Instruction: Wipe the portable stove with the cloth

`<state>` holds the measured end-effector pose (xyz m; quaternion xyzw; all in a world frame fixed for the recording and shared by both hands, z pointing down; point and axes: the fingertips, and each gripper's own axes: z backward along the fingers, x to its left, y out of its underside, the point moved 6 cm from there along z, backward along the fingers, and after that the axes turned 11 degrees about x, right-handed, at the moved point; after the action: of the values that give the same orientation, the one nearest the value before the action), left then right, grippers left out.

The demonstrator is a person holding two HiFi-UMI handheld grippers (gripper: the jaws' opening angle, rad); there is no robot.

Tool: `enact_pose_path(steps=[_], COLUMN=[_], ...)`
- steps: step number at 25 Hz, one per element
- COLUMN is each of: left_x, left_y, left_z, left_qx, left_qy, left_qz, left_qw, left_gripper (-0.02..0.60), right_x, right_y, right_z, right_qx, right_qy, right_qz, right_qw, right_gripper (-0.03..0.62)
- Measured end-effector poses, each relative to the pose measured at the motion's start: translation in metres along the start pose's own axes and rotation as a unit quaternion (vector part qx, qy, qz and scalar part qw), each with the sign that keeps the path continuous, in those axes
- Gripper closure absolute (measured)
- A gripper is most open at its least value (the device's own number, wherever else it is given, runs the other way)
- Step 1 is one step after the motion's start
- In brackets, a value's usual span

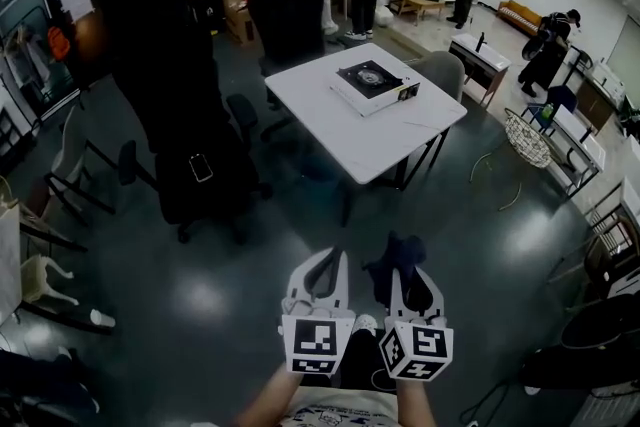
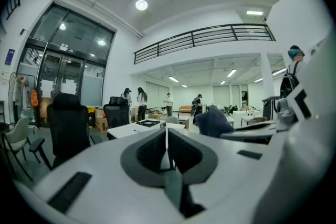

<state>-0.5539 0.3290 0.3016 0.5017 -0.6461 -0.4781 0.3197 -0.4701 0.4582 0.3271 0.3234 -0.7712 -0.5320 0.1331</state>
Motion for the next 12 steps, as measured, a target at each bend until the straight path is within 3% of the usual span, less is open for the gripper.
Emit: enact_pose_path(steps=[12], left_x=[0.014], left_y=[-0.033], left_z=[-0.109], left_qx=[0.003], left_qy=[-0.019], left_qz=[0.003], left_qw=[0.9998], left_gripper=[0.560], right_x=[-0.056], right_y=[-0.047], right_z=[-0.099], right_qx=[0.003], right_qy=[-0.014], right_qz=[0.000], right_qw=[1.000], right_gripper=[0.503])
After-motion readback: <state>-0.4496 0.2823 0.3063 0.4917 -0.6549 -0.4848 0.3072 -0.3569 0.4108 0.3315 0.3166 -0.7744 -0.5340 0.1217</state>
